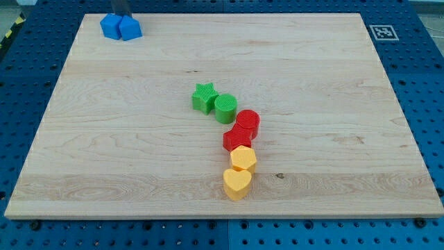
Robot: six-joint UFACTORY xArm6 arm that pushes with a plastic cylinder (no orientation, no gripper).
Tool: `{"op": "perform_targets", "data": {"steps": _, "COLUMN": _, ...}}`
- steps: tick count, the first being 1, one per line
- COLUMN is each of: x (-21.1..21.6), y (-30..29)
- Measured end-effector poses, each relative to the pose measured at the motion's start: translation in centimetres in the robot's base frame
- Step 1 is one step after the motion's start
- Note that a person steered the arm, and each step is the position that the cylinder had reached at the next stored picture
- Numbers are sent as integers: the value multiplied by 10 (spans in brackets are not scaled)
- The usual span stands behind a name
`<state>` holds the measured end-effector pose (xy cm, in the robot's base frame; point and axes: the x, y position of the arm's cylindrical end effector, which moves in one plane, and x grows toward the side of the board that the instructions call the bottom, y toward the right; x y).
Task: Put the blue triangle in between the blue cube and green star
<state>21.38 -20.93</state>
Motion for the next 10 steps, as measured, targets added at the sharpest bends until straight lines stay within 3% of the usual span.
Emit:
{"op": "perform_targets", "data": {"steps": 2, "x": 3, "y": -20}}
{"op": "perform_targets", "data": {"steps": 5, "x": 13, "y": 18}}
{"op": "perform_targets", "data": {"steps": 10, "x": 42, "y": 14}}
